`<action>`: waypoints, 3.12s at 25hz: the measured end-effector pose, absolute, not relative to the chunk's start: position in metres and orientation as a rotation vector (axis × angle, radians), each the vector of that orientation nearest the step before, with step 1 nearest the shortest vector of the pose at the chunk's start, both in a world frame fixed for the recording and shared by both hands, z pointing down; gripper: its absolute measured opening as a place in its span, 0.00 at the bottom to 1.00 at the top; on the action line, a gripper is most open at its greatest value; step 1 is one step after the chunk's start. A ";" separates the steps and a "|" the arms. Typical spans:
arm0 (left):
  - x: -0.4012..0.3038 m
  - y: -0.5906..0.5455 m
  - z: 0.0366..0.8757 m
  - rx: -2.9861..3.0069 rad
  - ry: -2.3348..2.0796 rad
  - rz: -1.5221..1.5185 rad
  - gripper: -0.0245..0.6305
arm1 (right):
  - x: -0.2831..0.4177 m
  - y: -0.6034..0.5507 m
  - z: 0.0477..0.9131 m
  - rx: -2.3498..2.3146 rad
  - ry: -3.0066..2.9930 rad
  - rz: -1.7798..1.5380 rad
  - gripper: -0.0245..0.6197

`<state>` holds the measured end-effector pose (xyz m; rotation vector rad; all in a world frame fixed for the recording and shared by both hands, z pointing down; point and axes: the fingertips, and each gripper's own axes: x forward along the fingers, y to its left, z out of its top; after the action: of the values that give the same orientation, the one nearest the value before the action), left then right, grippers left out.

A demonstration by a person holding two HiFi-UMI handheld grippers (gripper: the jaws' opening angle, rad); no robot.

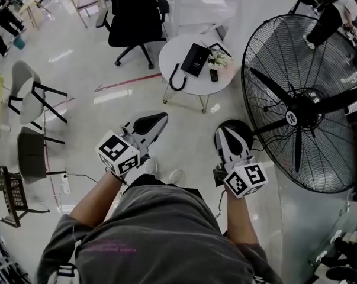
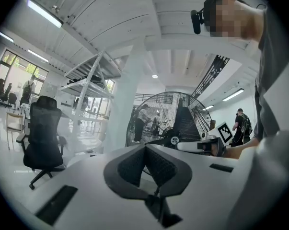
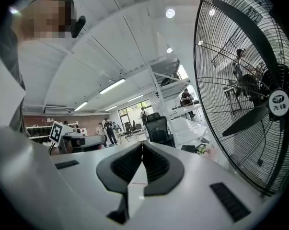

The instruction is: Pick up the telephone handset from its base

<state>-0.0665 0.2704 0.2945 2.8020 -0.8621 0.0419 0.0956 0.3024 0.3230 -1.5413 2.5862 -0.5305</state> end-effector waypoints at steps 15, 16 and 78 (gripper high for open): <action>-0.038 0.244 0.297 2.812 -0.863 0.046 0.06 | 0.122 0.277 0.326 -1.535 2.598 -0.514 0.07; -0.037 0.241 0.297 2.812 -0.864 0.046 0.06 | 0.124 0.273 0.326 -1.536 2.598 -0.513 0.07; -0.057 -0.162 0.438 2.632 -0.568 0.250 0.06 | 0.084 -0.109 0.421 -1.806 2.527 -0.806 0.07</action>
<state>-0.0567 -0.1616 0.4377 2.6320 -0.5679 0.2496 0.0843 -0.1092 0.4206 -1.8062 2.5267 -0.8058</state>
